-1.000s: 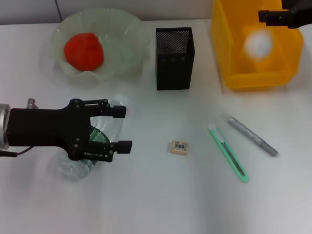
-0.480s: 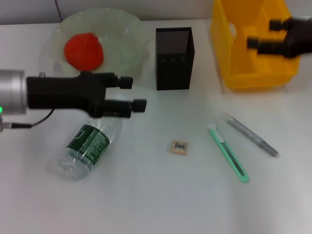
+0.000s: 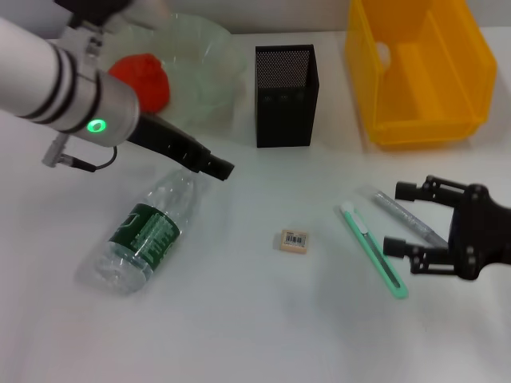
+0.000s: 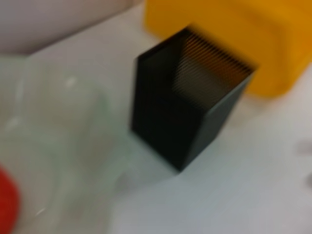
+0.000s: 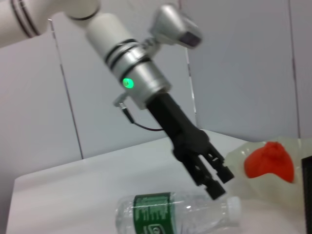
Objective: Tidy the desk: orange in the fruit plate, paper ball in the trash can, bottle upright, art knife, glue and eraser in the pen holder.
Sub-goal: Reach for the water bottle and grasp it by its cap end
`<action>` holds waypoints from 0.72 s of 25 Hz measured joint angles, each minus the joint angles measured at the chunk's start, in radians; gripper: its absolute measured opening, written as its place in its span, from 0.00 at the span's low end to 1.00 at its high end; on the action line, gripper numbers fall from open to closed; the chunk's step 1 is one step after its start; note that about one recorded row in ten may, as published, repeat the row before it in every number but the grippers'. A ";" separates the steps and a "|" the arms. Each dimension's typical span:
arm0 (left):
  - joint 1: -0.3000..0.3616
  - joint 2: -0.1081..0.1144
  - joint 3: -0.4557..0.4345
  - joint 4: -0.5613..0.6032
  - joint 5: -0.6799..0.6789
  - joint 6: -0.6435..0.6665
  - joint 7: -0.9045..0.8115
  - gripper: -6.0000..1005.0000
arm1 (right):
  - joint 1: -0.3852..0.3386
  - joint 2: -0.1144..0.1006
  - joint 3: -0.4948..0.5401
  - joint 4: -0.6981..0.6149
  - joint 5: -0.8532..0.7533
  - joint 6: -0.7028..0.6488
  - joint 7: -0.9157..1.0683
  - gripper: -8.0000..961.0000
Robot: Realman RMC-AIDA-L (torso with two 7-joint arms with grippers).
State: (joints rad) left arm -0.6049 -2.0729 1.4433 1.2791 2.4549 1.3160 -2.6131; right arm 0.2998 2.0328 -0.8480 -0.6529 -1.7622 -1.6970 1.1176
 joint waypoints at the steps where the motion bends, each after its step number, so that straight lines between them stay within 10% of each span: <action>1: 0.000 0.000 0.000 0.000 0.000 0.000 0.000 0.82 | 0.002 -0.004 0.000 0.036 0.000 -0.002 -0.035 0.87; 18: -0.109 -0.007 0.227 -0.191 0.228 -0.191 -0.259 0.80 | 0.005 0.004 0.001 0.097 0.005 0.024 -0.086 0.87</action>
State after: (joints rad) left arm -0.7142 -2.0800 1.6702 1.0879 2.6834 1.1255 -2.8717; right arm 0.3053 2.0369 -0.8466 -0.5561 -1.7568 -1.6727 1.0312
